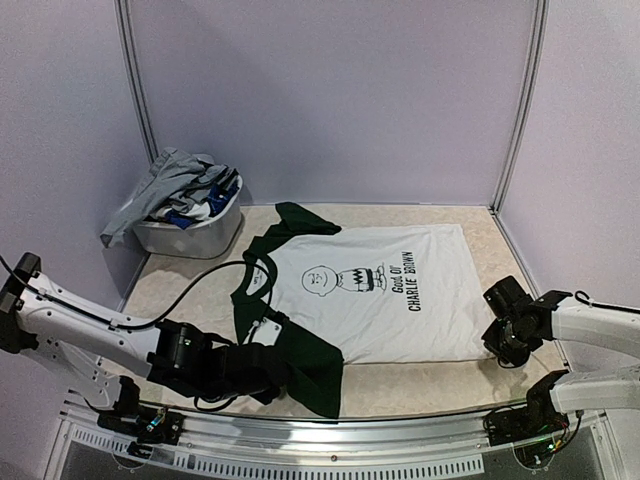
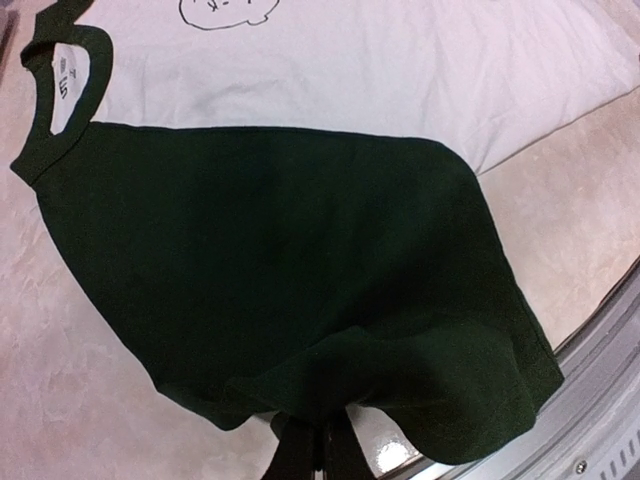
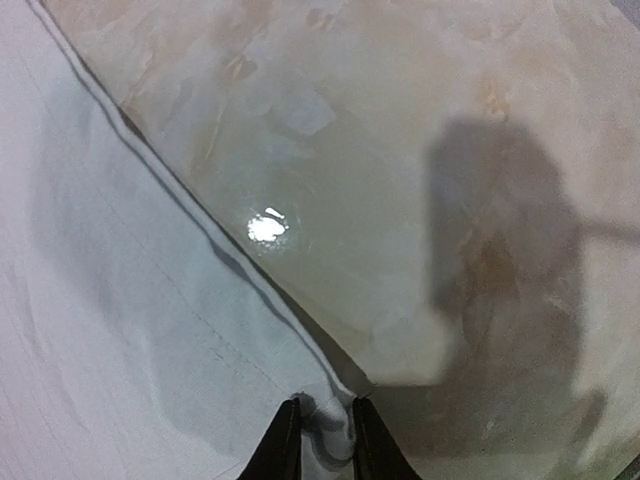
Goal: Fold and stack the mixed laundry pile
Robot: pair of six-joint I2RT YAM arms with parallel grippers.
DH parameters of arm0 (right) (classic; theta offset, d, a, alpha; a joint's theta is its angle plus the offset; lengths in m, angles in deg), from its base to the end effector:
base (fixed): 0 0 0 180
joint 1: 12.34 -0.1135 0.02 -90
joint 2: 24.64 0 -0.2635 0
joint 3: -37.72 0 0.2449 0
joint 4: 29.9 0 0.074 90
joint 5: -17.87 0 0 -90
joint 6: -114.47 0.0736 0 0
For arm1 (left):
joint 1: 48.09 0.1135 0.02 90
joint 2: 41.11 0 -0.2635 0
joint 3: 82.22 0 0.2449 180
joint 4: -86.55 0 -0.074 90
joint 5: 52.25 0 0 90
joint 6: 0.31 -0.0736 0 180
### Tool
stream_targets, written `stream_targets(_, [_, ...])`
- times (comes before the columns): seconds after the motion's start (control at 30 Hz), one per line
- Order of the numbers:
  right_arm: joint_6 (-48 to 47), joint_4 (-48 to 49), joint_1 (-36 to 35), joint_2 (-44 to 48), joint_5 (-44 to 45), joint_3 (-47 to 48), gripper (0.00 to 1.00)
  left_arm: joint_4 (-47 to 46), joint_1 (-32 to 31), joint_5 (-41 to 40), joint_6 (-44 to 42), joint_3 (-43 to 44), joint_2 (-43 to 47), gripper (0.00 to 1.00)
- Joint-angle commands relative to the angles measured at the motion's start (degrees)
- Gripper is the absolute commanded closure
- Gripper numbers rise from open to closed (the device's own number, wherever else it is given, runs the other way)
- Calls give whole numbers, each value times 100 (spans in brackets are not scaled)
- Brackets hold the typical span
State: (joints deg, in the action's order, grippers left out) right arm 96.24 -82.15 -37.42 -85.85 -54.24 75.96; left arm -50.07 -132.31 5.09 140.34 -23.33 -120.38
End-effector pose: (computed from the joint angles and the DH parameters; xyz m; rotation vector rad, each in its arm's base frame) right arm 0.1503 0.0454 0.1096 1.1367 2.4925 -0.0203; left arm 0.0658 -0.2553 0.1652 0.5444 2.3810 -0.2505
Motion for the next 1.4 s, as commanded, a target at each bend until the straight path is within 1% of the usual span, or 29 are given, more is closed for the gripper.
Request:
stream_targets(0.0, [-43,51,-13,258,48,-55,88,118,89,-174,33,-73,128,100])
stream_targets(0.07, [-69,53,-9,404,78,-89,98,153,90,-202,17,-25,158,100])
stream_targets(0.1, [-60,57,-20,471,89,-111,99,185,91,-219,10,21,161,100])
stream_targets(0.3, [-40,67,-19,701,196,-150,99,457,98,-406,-49,347,309,100])
stream_targets(0.47, [-124,-16,-12,709,266,-17,99,667,277,-548,-218,652,469,100])
stream_targets(0.6, [-163,-132,-8,779,477,130,99,762,543,-531,-421,922,587,100])
stream_targets(0.9, [-213,30,-14,912,535,466,99,928,1207,-338,-903,1477,678,100])
stream_targets(1.1, [-271,36,-13,691,706,941,99,951,1690,-101,-1175,1751,561,100])
stream_targets(1.37, [-256,58,-13,145,1059,1514,99,830,2326,325,-1442,1984,306,100])
